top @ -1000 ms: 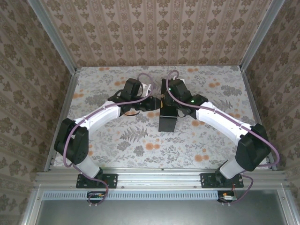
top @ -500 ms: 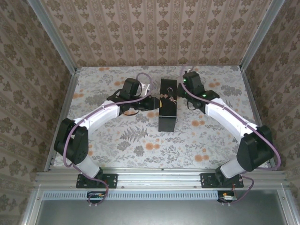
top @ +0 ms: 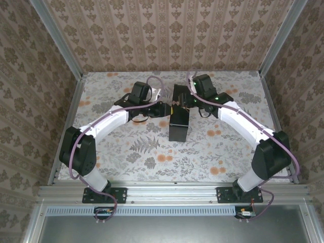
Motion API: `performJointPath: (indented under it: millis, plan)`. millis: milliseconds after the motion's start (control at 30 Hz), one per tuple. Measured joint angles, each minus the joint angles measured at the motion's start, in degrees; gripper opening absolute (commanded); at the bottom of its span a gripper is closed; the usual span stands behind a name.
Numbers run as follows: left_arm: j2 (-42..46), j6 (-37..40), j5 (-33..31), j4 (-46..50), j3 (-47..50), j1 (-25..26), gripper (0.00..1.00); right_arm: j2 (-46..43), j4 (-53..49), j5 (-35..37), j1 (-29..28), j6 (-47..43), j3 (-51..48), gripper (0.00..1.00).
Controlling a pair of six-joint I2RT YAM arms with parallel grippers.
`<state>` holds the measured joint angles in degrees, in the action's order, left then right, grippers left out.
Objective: Unlock the padlock with the key
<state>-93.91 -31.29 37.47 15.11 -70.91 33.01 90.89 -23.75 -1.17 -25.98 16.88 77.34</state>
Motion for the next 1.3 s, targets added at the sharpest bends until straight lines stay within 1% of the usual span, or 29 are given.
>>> performJointPath:
  millis: [167, 300, 467, 533, 600, 633, 667, 700, 800, 933, 1033, 1100, 1167, 1233, 1300]
  plan:
    - [0.0, 0.5, 0.0, 0.4, -0.2, 0.0, 0.31, 2.5, -2.7, 1.2, -0.8, -1.9, 2.1, 0.47]
    - [0.0, 0.7, -0.2, 0.8, -0.4, 0.0, 0.31, 3.1, -3.8, 2.5, -0.8, -3.1, 2.8, 0.39]
    - [0.0, 0.7, -0.2, 0.8, -0.4, 0.0, 0.31, 3.3, -5.0, 3.4, -1.0, -4.4, 3.7, 0.24]
    - [0.0, 0.7, -0.2, 0.8, -0.4, 0.0, 0.32, 3.5, -5.2, 3.8, -1.0, -4.9, 3.9, 0.23]
    - [0.0, 0.7, -0.2, 0.8, -0.4, 0.0, 0.32, 3.5, -5.2, 4.0, -1.0, -5.0, 4.0, 0.23]
    - [0.0, 0.7, -0.2, 0.8, -0.4, 0.0, 0.31, 3.6, -5.2, 4.2, -1.0, -5.0, 4.0, 0.28]
    - [0.0, 0.7, -0.2, 0.9, -0.4, 0.0, 0.32, 3.6, -5.1, 4.2, -1.0, -5.0, 4.0, 0.36]
    - [0.0, 0.7, -0.2, 0.9, -0.5, 0.0, 0.32, 3.6, -5.1, 4.2, -1.0, -5.0, 4.0, 0.40]
    - [0.0, 0.9, -0.4, 1.4, -0.8, 0.0, 0.32, 3.8, -5.0, 4.2, -1.0, -5.1, 3.9, 0.44]
    - [0.0, 1.2, -0.8, 2.5, -1.4, 0.0, 0.31, 3.9, -5.0, 4.4, -1.0, -5.7, 3.9, 0.43]
    - [0.0, 1.3, -1.3, 2.9, -1.6, 0.0, 0.32, 3.9, -5.1, 5.3, -1.1, -6.7, 3.9, 0.35]
    - [0.0, 1.3, -1.4, 2.9, -1.6, 0.0, 0.32, 3.9, -5.0, 5.4, -1.1, -7.3, 3.9, 0.33]
    - [0.0, 1.3, -1.5, 2.9, -1.6, 0.0, 0.32, 3.9, -5.0, 5.7, -1.2, -7.8, 3.9, 0.33]
    - [0.0, 1.3, -1.5, 2.9, -1.6, 0.0, 0.32, 3.9, -4.9, 6.2, -1.2, -7.9, 3.9, 0.38]
    - [0.0, 1.3, -1.5, 2.9, -1.6, 0.0, 0.32, 3.8, -4.6, 7.0, -1.2, -8.2, 3.5, 0.41]
